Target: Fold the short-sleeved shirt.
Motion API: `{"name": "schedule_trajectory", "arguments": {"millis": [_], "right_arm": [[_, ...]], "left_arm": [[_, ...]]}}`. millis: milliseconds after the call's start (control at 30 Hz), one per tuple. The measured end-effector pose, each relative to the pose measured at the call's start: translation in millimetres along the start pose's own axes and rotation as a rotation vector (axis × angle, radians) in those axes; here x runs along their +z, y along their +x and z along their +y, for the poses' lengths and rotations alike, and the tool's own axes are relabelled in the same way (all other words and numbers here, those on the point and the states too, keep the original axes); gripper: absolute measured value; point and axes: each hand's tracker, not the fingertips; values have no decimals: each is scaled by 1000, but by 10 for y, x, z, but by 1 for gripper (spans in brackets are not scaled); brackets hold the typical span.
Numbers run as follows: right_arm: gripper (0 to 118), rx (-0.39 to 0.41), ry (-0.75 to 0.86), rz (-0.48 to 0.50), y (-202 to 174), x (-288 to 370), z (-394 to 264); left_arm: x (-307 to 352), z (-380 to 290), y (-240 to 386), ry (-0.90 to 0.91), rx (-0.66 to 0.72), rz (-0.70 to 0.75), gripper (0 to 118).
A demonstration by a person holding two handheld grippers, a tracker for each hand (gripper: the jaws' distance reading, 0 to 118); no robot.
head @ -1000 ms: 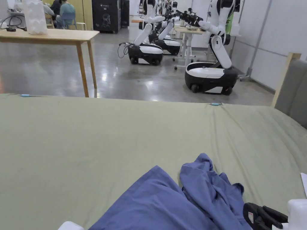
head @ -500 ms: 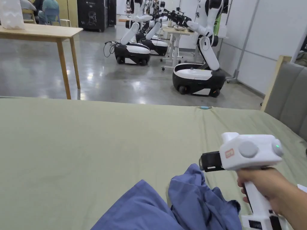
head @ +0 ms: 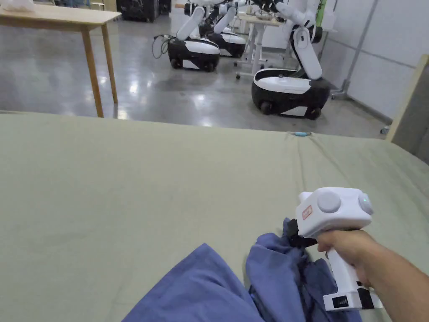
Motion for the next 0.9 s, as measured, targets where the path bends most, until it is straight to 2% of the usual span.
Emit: {"name": "schedule_trajectory", "arguments": {"millis": [33, 100, 200, 367, 500, 600, 733, 800, 900], "right_arm": [[3, -38, 24, 43, 31, 98, -36], [3, -85, 115, 54, 120, 406, -168], [3, -153, 246, 130, 334, 964, -312], [3, -190, 447, 159, 641, 2258, -527], [3, -216, 612, 124, 850, 3336, -590], [3, -247, 741, 174, 1010, 4125, -600], [3, -227, 887, 228, 1066, 5012, -563], [3, -190, 971, 211, 1020, 5469, -531], [3, -199, 1039, 213, 999, 5897, -429]], "left_arm": [[22, 12, 12, 11, 9, 1, 7], [89, 65, 0, 50, 26, 9, 7], [286, 239, -24, 140, 70, -4, 7], [885, 653, -25, 314, 60, 20, 7], [1620, 1083, -53, 472, 81, 8, 7], [2206, 1412, -94, 579, 61, 7, 7], [2928, 1782, 34, 720, -56, 47, 7], [3292, 1986, 156, 794, -103, 88, 7], [3715, 2220, 307, 866, -122, 110, 7]]}}
